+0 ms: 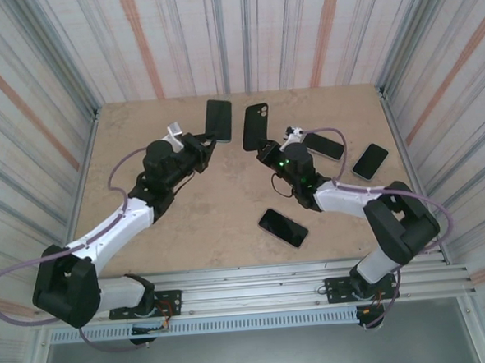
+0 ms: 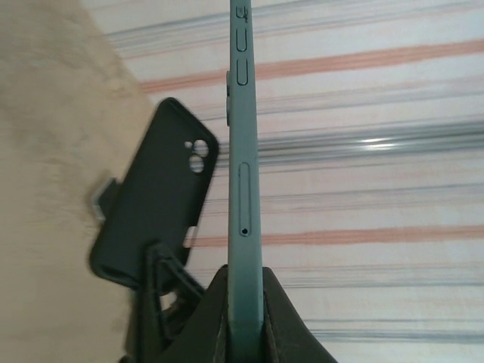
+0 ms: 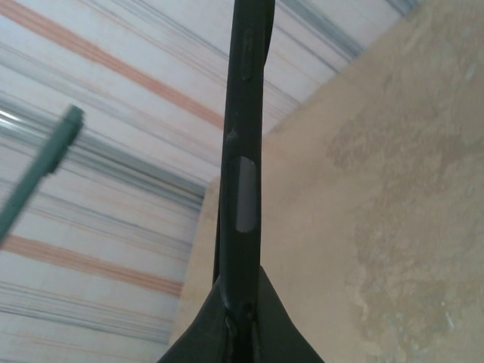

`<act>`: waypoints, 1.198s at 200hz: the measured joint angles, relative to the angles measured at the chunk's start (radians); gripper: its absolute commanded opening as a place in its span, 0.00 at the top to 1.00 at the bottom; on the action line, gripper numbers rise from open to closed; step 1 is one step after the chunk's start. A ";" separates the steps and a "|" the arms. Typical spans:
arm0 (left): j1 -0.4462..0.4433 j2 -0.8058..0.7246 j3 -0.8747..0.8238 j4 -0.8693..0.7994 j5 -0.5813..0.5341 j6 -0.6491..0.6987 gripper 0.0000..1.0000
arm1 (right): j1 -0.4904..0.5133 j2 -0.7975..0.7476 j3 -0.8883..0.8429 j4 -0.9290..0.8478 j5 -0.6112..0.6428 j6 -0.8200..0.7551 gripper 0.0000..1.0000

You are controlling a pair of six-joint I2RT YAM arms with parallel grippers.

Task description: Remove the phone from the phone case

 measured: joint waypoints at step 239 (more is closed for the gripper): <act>0.570 0.523 -0.087 0.245 0.440 0.220 1.00 | 0.172 0.548 0.522 -0.141 -0.082 0.218 0.98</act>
